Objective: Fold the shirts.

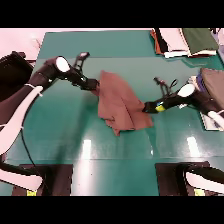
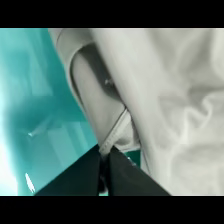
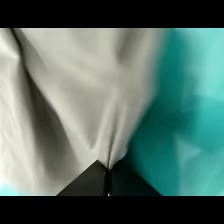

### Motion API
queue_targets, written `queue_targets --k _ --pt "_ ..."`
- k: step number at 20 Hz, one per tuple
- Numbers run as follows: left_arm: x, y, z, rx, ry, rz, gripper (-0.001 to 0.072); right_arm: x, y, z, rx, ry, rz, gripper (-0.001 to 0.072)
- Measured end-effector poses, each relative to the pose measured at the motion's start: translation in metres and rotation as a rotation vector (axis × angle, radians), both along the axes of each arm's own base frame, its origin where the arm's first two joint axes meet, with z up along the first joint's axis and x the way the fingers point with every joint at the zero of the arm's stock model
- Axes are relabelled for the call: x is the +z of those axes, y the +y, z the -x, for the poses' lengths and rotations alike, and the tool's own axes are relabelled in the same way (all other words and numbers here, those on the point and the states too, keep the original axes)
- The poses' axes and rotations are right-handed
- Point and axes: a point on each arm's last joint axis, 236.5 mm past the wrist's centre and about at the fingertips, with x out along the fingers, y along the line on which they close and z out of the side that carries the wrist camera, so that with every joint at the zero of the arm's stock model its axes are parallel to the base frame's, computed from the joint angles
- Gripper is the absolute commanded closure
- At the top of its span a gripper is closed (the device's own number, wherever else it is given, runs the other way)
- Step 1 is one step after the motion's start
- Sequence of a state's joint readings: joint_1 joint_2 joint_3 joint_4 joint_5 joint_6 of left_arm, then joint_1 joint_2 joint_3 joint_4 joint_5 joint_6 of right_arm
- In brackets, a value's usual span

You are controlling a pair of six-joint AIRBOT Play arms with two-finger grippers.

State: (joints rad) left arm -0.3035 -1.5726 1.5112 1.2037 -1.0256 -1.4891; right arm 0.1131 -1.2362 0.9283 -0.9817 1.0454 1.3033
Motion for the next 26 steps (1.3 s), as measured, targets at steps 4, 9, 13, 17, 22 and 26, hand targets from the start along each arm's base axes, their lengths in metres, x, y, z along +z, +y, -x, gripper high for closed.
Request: queue_targets --k 4,9,13,17,22,26 --pt "0.09 0.047 -0.015 0.084 -0.199 0.012 0.0679 0.094 -0.06 -0.028 -0.077 -0.225 0.08 0.0696" --pt "0.222 0.086 0.017 0.132 -0.514 0.016 0.0679 0.231 -0.118 -0.021 -0.202 -0.539 0.167 0.0696" --pt "0.333 0.106 0.085 0.148 -0.789 0.04 0.068 0.333 -0.14 0.017 -0.278 -0.782 0.236 0.0695" --pt "0.434 0.123 0.171 0.164 -1.056 0.091 0.068 0.409 -0.153 0.059 -0.348 -0.962 0.315 0.0696" --pt "0.483 0.133 0.23 0.165 -1.195 0.118 0.068 0.462 -0.168 0.075 -0.406 -1.058 0.386 0.0696" --pt "0.447 0.124 0.194 0.134 -1.049 0.073 0.0679 0.456 -0.176 0.037 -0.38 -0.989 0.333 0.0696"
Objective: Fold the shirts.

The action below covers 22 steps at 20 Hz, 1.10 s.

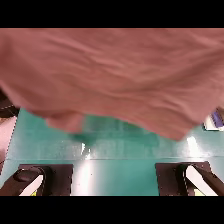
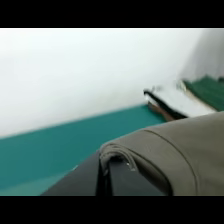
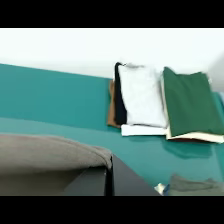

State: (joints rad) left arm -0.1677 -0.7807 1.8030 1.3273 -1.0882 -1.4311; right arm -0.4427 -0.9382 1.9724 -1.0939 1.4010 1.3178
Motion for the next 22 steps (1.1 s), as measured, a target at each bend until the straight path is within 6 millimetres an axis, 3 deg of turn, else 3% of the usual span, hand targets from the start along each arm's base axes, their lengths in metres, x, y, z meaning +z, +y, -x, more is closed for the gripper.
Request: queue_targets --k 3,7,9,11,13,16,20,22 --pt "-0.068 -0.014 -0.059 -0.023 0.239 -0.065 0.0678 -0.054 -0.001 -0.055 0.069 0.17 -0.085 0.0696" --pt "-0.195 -0.031 -0.144 -0.051 0.589 -0.145 0.0678 -0.193 0.013 -0.126 0.128 0.54 -0.151 0.0695" --pt "-0.262 -0.037 -0.182 -0.053 0.725 -0.171 0.0675 -0.257 0.027 -0.148 0.15 0.692 -0.149 0.0688" --pt "-0.318 -0.036 -0.212 -0.03 0.815 -0.189 0.0156 -0.307 0.041 -0.167 0.163 0.793 -0.149 0.0289" --pt "-0.355 -0.029 -0.231 0.011 0.875 -0.177 0.0162 -0.333 0.05 -0.181 0.17 0.844 -0.148 0.0303" --pt "-0.383 0.001 -0.238 0.083 0.955 -0.152 0.0163 -0.345 0.054 -0.188 0.179 0.884 -0.144 0.0333" --pt "-0.418 0.061 -0.207 0.166 1.157 -0.081 0.0162 -0.345 0.058 -0.165 0.208 0.938 -0.148 0.0334" --pt "-0.439 0.074 -0.18 0.163 1.252 -0.011 0.0162 -0.345 0.067 -0.145 0.244 0.96 -0.169 0.0333"
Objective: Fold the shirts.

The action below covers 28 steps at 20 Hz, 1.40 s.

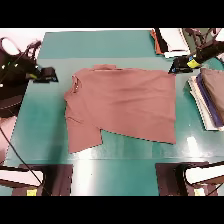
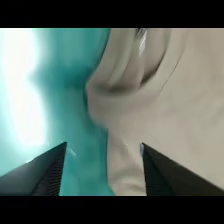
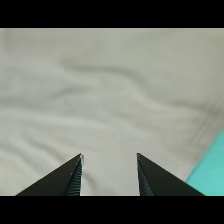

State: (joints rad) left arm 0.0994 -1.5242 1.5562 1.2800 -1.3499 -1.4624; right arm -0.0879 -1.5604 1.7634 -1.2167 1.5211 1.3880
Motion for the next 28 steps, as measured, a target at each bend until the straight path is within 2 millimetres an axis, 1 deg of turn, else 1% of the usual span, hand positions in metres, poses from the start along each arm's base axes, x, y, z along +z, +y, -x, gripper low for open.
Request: queue_targets --k 4,5,7,9,12,14,17,18,20,21,23,25,26,27,28 --pt "-0.055 0.002 0.06 0.026 0.148 0.082 0.0162 0.006 0.031 0.039 0.041 0.007 -0.101 0.0334" --pt "-0.069 -0.002 0.073 0.03 0.176 0.106 0.0161 0.008 0.039 0.046 0.049 -0.001 -0.122 0.0334" --pt "-0.091 -0.009 0.091 0.041 0.211 0.143 0.0162 0.01 0.05 0.059 0.057 -0.019 -0.137 0.0333" --pt "-0.104 -0.02 0.101 0.043 0.221 0.188 0.0162 0.013 0.062 0.07 0.073 -0.037 -0.157 0.0334" --pt "-0.114 -0.032 0.108 0.04 0.217 0.235 0.0163 0.018 0.067 0.079 0.077 -0.063 -0.162 0.0334" --pt "-0.118 -0.046 0.113 0.028 0.224 0.264 0.0169 0.023 0.07 0.083 0.079 -0.08 -0.169 0.0334" --pt "-0.125 -0.06 0.118 -0.006 0.224 0.258 0.0619 0.032 0.067 0.086 0.066 -0.109 -0.17 0.0334" --pt "-0.127 -0.063 0.12 -0.019 0.227 0.251 0.0679 0.035 0.063 0.086 0.054 -0.116 -0.169 0.0334" --pt "-0.125 -0.068 0.119 -0.031 0.221 0.256 0.068 0.037 0.052 0.089 0.025 -0.118 -0.165 0.0334" --pt "-0.122 -0.071 0.119 -0.04 0.217 0.257 0.068 0.033 0.043 0.094 0.005 -0.1 -0.162 0.0334" --pt "-0.108 -0.074 0.115 -0.052 0.185 0.264 0.068 0.017 0.021 0.108 -0.055 -0.046 -0.155 0.0332" --pt "-0.088 -0.075 0.109 -0.063 0.126 0.262 0.0679 -0.014 -0.009 0.132 -0.14 0.042 -0.127 0.0296" --pt "-0.077 -0.076 0.107 -0.07 0.096 0.259 0.0679 -0.034 -0.026 0.149 -0.194 0.099 -0.103 0.0186" --pt "-0.068 -0.076 0.106 -0.076 0.069 0.257 0.0679 -0.055 -0.042 0.169 -0.247 0.166 -0.09 0.0171" --pt "-0.059 -0.076 0.105 -0.079 0.042 0.254 0.0679 -0.074 -0.053 0.188 -0.297 0.23 -0.086 0.0176"
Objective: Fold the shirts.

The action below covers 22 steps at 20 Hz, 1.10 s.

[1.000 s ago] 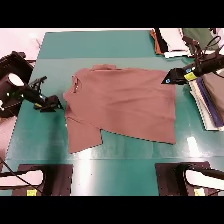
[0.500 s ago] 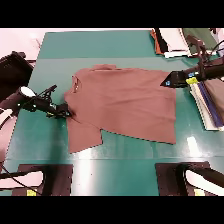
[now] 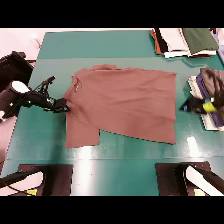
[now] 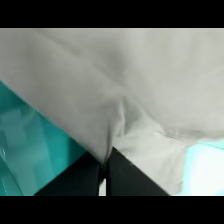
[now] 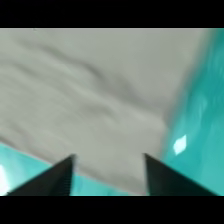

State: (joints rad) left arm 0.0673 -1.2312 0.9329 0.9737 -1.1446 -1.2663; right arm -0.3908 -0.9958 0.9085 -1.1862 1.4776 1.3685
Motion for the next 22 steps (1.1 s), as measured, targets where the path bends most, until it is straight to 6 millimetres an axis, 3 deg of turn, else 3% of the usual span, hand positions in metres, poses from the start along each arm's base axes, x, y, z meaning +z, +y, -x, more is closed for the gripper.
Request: queue_targets --k 2,4,6,8,12,13,15,17,20,22 --pt "0.011 -0.001 0.0 -0.002 -0.031 0.001 0.068 -0.036 -0.014 0.039 -0.099 0.126 -0.027 0.0205" --pt "0.017 -0.001 -0.001 -0.002 -0.048 0.001 0.0679 -0.063 -0.015 0.071 -0.164 0.217 -0.073 0.0209" --pt "0.02 -0.001 -0.001 -0.001 -0.057 0.002 0.0679 -0.082 -0.007 0.091 -0.199 0.268 -0.116 0.027" --pt "0.022 -0.001 -0.001 0.0 -0.062 0.002 0.0679 -0.094 0.002 0.099 -0.214 0.281 -0.147 0.0279" --pt "0.023 -0.002 -0.001 0.001 -0.066 0.003 0.0679 -0.106 0.028 0.095 -0.189 0.273 -0.201 0.0282" --pt "0.023 -0.002 -0.001 0.001 -0.067 0.004 0.0679 -0.107 0.036 0.093 -0.179 0.277 -0.221 0.0312" --pt "0.023 -0.002 -0.001 0.001 -0.067 0.004 0.0679 -0.113 0.047 0.087 -0.154 0.28 -0.24 0.0538" --pt "0.024 -0.002 -0.001 0.001 -0.067 0.005 0.068 -0.116 0.057 0.082 -0.115 0.282 -0.243 0.0694" --pt "0.032 -0.003 0.001 0.0 -0.076 0.008 0.068 -0.109 0.064 0.062 -0.02 0.213 -0.193 0.0695" --pt "0.055 -0.003 -0.002 0.007 -0.134 0.007 0.068 -0.082 0.071 0.039 0.046 0.115 -0.175 0.0695"
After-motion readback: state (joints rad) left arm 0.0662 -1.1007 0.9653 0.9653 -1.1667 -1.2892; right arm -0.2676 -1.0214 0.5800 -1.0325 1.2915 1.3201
